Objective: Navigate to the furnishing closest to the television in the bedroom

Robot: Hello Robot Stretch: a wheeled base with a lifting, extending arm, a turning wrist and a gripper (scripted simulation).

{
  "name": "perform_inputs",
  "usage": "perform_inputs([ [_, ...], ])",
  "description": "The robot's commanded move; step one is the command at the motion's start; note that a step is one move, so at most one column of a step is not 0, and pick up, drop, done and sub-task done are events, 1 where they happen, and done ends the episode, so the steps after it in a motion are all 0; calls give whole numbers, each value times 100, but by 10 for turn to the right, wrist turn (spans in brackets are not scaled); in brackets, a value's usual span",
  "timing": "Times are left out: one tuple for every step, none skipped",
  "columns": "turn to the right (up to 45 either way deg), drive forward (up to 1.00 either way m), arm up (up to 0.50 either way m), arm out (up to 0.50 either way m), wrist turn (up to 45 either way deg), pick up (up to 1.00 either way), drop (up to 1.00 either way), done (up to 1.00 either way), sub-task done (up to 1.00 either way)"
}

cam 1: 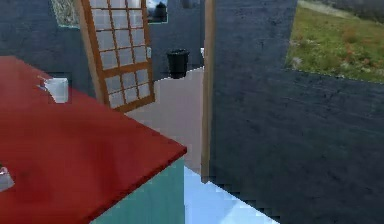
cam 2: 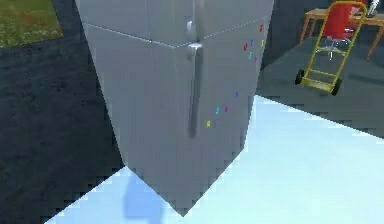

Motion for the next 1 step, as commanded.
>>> perform_inputs([
  [60,0,0,0,0,0,0,0,0],
])
